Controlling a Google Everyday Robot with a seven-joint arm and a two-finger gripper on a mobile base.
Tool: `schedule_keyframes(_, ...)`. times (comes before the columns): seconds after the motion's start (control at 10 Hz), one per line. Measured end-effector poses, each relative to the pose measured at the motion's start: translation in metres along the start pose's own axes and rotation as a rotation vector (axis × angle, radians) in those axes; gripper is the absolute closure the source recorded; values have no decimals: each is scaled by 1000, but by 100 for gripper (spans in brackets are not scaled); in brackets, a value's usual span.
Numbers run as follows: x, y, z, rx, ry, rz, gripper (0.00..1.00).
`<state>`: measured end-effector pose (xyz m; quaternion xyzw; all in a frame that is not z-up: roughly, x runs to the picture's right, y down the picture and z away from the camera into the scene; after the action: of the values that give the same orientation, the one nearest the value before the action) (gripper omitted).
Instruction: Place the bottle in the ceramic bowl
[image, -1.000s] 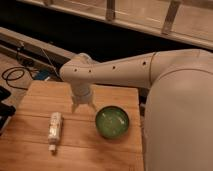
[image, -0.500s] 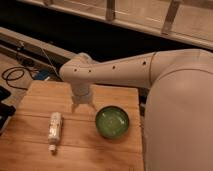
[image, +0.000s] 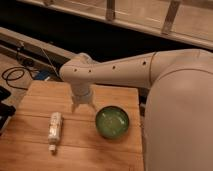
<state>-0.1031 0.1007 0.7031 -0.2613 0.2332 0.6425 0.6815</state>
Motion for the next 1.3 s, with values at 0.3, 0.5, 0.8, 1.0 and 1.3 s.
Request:
schedule_keyframes(0.3, 1, 13, -1, -36, -24, -49, 35)
schedule_keyframes(0.5, -2, 45, 3, -81, -25, -129, 35)
schedule_keyframes(0.8, -9, 126, 12, -170, 0, -283, 35)
schedule_keyframes(1.0, -4, 185, 26, -225, 43, -391, 35)
schedule_keyframes(1.3, -3, 189, 27, -227, 50, -400, 35)
